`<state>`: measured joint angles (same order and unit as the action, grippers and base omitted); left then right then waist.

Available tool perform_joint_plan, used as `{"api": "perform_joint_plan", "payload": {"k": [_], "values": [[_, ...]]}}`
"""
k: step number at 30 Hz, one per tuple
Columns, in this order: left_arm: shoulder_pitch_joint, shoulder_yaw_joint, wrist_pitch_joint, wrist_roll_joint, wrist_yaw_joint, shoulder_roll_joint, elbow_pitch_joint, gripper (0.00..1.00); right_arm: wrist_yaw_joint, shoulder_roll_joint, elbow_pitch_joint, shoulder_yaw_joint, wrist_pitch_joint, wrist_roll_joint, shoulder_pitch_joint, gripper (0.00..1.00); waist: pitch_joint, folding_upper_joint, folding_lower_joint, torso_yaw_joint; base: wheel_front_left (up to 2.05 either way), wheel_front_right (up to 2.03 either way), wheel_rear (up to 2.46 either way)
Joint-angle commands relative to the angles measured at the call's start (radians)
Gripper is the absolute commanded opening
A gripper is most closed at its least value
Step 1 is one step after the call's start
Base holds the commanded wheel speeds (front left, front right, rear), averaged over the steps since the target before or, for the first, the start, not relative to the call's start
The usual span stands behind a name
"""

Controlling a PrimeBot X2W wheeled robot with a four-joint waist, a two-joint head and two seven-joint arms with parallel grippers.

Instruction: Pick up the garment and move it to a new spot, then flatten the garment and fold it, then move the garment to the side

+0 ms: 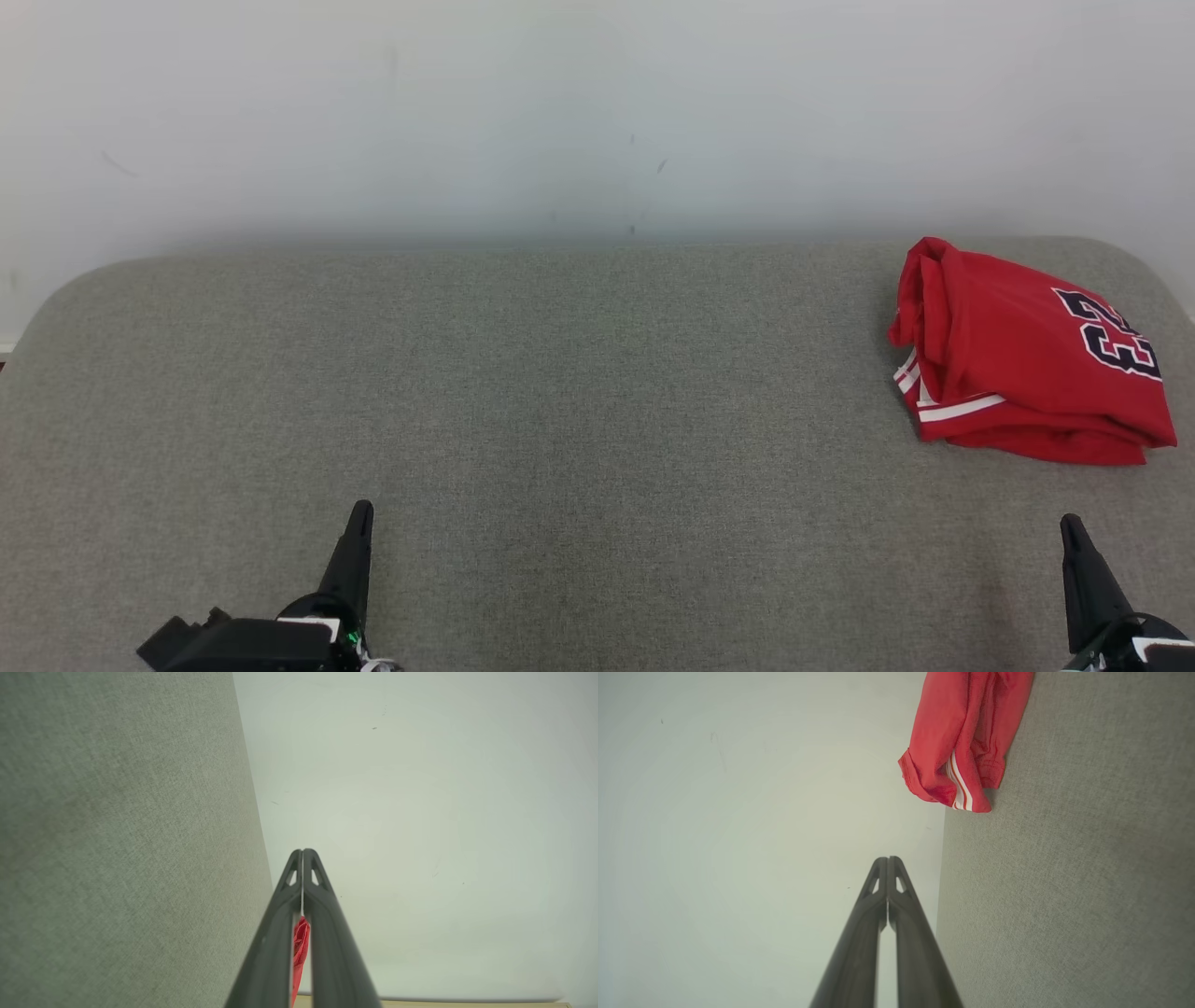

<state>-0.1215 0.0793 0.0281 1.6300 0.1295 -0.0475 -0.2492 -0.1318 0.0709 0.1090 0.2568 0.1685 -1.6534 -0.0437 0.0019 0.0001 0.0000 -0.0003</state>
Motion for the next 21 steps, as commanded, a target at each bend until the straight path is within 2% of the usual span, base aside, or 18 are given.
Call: {"api": "perform_joint_plan", "payload": {"k": [1, 21], "values": [[-0.003, -0.001, 0.0, 0.008, 0.003, -0.005, -0.002, 0.0, 0.002, 0.0, -0.004, 0.004, 0.004, -0.002, 0.003, 0.0, 0.0, -0.0001, 0.0, 0.0, 0.0, 0.0, 0.0], [-0.002, -0.001, 0.0, 0.008, 0.003, -0.005, -0.002, 0.0, 0.002, -0.005, -0.004, 0.008, 0.008, 0.004, 0.004, 0.0, 0.0, -0.0001, 0.0, 0.0, 0.0, 0.0, 0.0]]}}
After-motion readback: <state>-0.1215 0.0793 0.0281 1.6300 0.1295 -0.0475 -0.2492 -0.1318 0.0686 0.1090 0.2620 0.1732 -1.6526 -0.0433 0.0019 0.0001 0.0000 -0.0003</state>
